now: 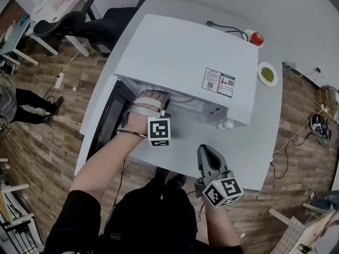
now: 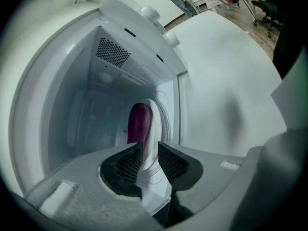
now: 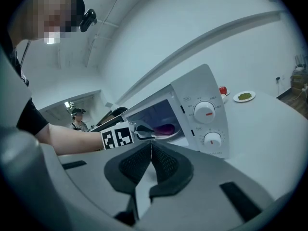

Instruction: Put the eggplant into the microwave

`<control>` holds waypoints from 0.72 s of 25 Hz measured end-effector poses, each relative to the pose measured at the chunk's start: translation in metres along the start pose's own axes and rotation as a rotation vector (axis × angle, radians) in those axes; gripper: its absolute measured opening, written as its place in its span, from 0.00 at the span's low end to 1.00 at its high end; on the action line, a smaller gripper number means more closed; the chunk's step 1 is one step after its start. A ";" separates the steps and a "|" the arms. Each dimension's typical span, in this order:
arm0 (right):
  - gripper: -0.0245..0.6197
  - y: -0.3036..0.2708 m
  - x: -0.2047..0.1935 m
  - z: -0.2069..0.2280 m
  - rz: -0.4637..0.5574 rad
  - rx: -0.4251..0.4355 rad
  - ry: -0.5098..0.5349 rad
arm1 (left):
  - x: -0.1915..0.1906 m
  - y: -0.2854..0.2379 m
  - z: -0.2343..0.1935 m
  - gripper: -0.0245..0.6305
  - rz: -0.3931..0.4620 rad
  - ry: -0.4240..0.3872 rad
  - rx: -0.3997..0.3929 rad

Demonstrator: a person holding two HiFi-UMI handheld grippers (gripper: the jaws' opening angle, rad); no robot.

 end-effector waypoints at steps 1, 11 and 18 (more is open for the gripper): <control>0.06 0.002 0.002 -0.004 0.001 -0.003 0.005 | 0.000 0.005 -0.002 0.17 0.012 0.034 -0.008; 0.06 0.022 0.007 -0.056 0.016 -0.031 0.055 | -0.007 0.064 0.004 0.17 0.120 0.228 -0.045; 0.06 0.041 -0.005 -0.087 0.018 -0.064 0.057 | -0.016 0.103 0.009 0.17 0.192 0.351 -0.041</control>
Point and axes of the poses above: the fingertips, and each gripper's own axes: y backward along the fingers, z to its right, x out of its top, the point moved 9 cm from there along y, backward along the fingers, and after that the axes turned 9 degrees about -y, right-handed, at the moved point
